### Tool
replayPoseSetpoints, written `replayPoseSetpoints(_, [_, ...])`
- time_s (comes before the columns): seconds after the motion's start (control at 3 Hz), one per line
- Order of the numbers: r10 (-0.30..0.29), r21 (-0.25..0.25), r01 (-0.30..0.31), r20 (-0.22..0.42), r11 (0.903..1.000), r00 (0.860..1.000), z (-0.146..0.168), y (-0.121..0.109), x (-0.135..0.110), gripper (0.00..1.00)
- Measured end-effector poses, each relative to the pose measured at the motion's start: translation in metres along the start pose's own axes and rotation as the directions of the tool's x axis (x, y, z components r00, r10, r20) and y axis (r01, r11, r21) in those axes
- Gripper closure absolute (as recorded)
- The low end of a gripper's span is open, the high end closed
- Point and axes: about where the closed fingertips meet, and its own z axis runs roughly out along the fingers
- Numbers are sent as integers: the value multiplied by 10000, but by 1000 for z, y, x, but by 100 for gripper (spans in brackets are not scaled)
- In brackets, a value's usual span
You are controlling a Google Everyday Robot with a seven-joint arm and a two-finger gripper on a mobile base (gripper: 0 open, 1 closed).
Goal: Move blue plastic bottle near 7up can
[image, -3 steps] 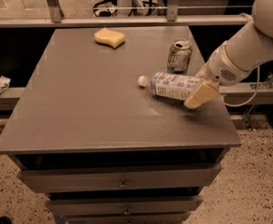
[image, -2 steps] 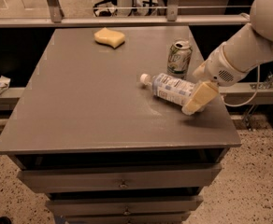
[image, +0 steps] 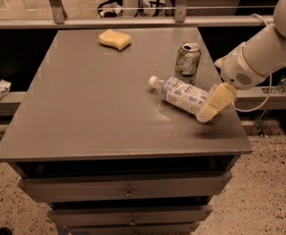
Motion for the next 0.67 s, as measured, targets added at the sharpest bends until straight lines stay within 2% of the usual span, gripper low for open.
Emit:
replayPoseSetpoints(0.33, [159, 549, -196, 659, 9983, 9977, -34, -4, 6, 0])
replayPoseSetpoints(0.67, [349, 1092, -571, 1948, 9924, 9802, -84, -10, 15, 0])
